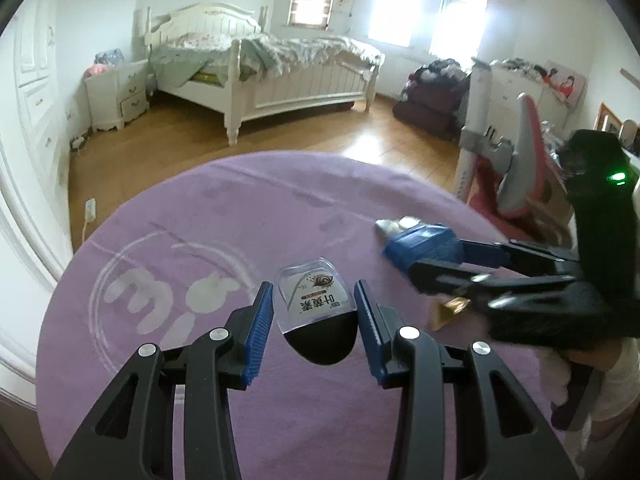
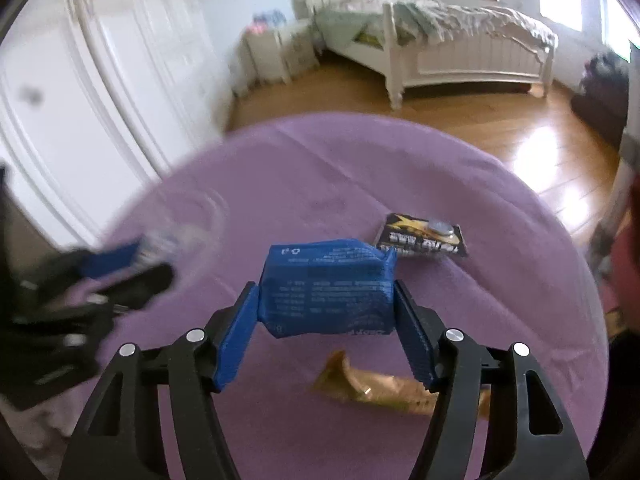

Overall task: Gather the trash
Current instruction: 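Carry the clear container and blue packet over the black bin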

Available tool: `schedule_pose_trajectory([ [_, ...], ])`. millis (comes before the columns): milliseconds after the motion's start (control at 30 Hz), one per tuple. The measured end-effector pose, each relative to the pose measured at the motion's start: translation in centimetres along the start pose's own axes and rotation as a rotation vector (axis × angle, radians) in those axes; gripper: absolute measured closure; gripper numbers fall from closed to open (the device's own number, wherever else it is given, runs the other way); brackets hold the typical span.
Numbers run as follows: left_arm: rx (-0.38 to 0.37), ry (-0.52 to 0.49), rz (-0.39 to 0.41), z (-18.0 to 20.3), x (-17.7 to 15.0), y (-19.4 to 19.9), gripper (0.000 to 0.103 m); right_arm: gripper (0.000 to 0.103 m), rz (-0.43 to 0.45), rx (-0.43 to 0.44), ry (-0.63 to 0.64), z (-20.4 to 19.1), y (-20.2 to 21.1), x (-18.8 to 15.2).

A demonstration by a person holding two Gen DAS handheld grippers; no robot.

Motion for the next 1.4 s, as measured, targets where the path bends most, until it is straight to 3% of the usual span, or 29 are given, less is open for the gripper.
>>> schedule_pose_trajectory([
  [100,-0.027,-0.014,0.042,2.0,0.8,0.9,0.062,0.038,0.126,0.088,-0.11,1.8,4.9,-0.2],
  [167,-0.045,-0.028,0.069,3.6,1.2,1.3,0.062,0.038,0.218,0.089,-0.172,3.5,8.6,-0.4],
  [333,-0.142,-0.085,0.113,9.6,2.7,1.8,0.062,0.038,0.414,-0.077,-0.263,8.2,17.5,-3.3],
  [500,-0.267,-0.165,0.135,16.6,3.5,1.7,0.062,0.038,0.541,-0.249,-0.353,13.3,25.1,-7.3],
  [667,-0.392,-0.229,0.124,23.7,4.1,0.8,0.062,0.038,0.599,-0.343,-0.421,17.4,29.8,-11.0],
  [900,-0.501,-0.29,0.081,31.2,3.9,-1.0,0.062,0.037,0.619,-0.434,-0.503,22.2,32.7,-15.2],
  [1067,-0.535,-0.348,0.053,35.9,3.1,-2.5,0.062,0.037,0.608,-0.482,-0.557,24.5,32.4,-17.1],
  [1400,-0.55,-0.451,0.001,41.3,1.6,-5.0,0.062,0.037,0.598,-0.494,-0.642,27.9,32.1,-19.8],
])
Point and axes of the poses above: each gripper's, at about its wrist camera, not at the fingertips, and y roughly against the way its jaws point, z to its right, x to its top, the point moved 1 cm from there along -y, roughly the way its jaws point, and after that the axes turned 8 degrees about x, right-handed, at the moved point
